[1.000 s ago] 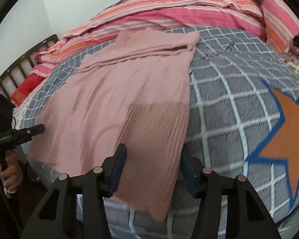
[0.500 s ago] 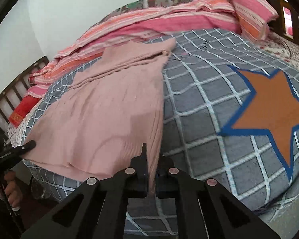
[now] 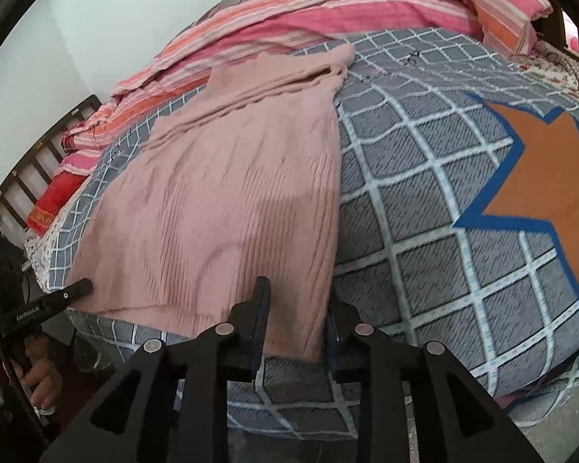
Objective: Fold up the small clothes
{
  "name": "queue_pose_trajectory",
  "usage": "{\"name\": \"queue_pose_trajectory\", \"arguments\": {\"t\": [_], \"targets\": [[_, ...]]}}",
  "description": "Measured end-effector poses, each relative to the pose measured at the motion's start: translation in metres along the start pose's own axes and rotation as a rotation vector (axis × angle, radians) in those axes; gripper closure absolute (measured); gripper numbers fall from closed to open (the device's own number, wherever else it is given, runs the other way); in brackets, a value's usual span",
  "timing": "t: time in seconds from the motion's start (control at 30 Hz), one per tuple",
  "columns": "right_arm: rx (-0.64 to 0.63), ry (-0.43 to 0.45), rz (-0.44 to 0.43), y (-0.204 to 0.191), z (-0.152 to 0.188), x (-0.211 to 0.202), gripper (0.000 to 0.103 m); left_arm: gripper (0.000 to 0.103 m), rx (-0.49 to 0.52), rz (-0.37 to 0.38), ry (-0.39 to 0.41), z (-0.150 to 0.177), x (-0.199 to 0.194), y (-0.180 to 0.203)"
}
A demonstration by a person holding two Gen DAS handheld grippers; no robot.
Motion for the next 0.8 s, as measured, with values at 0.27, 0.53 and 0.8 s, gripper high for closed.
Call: {"name": "queue_pose_trajectory", "arguments": {"t": [0.27,0.53,0.8], "targets": [[0.003,0.016,-0.001,-0.006,0.002,0.001,0.089,0.092,-0.041,0.011,0.03,0.002,-0.003,-0.005],[-0.02,0.076,0.008,-0.01,-0.008,-0.012,0.097,0.095,-0.068,0.033,0.089,-0.01,-0.016,-0.004],[0.033,0.152,-0.023,-0.008,-0.028,-0.032,0.098,0.096,-0.089,0.081,0.168,-0.03,-0.038,0.001]]}}
Point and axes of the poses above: each gripper's, at about its wrist camera, not at the fingertips, and x roughly the way its jaws point, y to its right, z to its underside, the point moved 10 cm from there along x, roughly the way its jaws point, and after that the axes turned 7 degrees about y, right-handed, at the moved point
